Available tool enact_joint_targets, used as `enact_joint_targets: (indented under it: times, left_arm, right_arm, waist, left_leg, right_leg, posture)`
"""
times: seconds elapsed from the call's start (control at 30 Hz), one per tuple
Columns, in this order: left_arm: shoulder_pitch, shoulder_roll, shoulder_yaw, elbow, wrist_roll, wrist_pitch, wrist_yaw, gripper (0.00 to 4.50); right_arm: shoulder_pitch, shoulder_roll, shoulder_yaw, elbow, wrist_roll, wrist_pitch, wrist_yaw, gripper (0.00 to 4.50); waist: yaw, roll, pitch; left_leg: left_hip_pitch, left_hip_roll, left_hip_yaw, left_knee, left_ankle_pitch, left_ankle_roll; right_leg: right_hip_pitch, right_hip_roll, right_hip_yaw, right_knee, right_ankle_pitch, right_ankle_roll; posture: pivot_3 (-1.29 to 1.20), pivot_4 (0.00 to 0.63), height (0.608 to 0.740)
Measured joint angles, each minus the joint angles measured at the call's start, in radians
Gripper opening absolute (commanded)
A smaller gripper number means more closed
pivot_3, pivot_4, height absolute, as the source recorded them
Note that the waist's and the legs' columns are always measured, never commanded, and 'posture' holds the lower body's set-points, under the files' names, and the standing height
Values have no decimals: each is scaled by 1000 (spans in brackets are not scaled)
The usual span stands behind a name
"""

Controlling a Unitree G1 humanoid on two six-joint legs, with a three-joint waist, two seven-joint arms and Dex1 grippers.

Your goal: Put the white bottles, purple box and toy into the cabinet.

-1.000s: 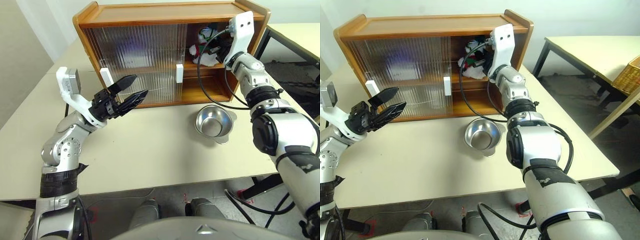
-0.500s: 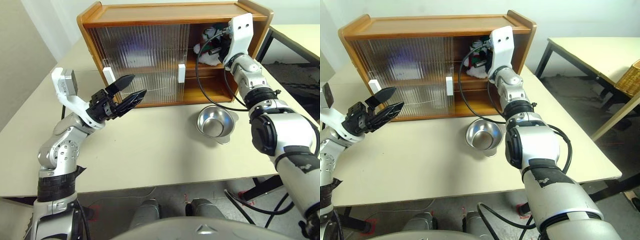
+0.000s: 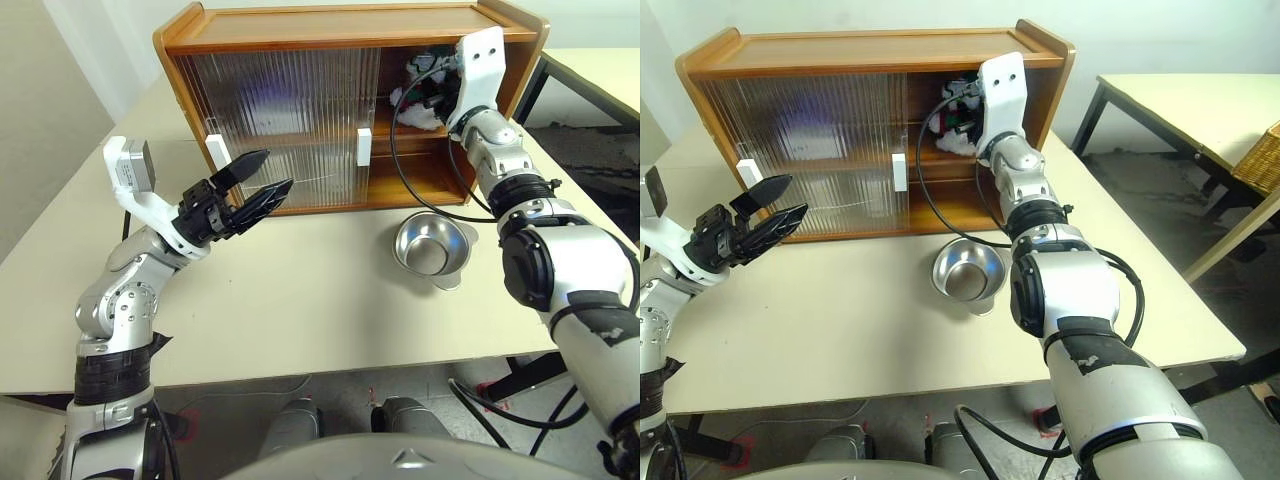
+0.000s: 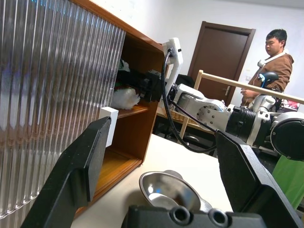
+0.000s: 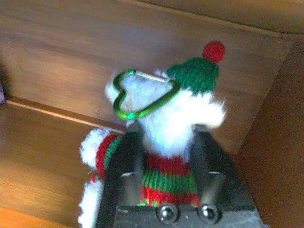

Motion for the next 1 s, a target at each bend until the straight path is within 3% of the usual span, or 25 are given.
enact_joint_targets:
  times: [0.17,0.7,0.87,1.0]
  left_arm:
    - [0,-1,0,0,0,0,0,4500]
    - [-5,-11,-20,2,1,-1,-13,4500]
    - [-12,-11,-26,11,1,-2,-23,4500]
    - [-17,-11,-28,22,1,-2,-31,4500]
  right_arm:
    - [0,1,-2,9,3,10,24,4462]
    - [35,-57,-37,-130,67,4,197,4462]
    - [198,-73,-39,-388,142,120,318,4462]
    - [350,-93,-41,-641,218,315,367,4462]
  waist:
    - [0,0,0]
    - [-1,0,0]
    - [-4,-1,0]
    - [-6,-1,0]
  left_leg:
    - [0,0,0,0,0,0]
    - [0,0,1,-1,0,0]
    - [1,0,1,1,0,0]
    - [1,0,2,2,1,0]
  right_leg:
    - [-1,0,0,0,0,0]
    - [-1,0,0,0,1,3]
    - [1,0,-1,0,2,4]
    - [1,0,-1,0,2,5]
  posture:
    - [64,7,740]
    - [20,0,740]
    - [2,1,740]
    - [-8,4,740]
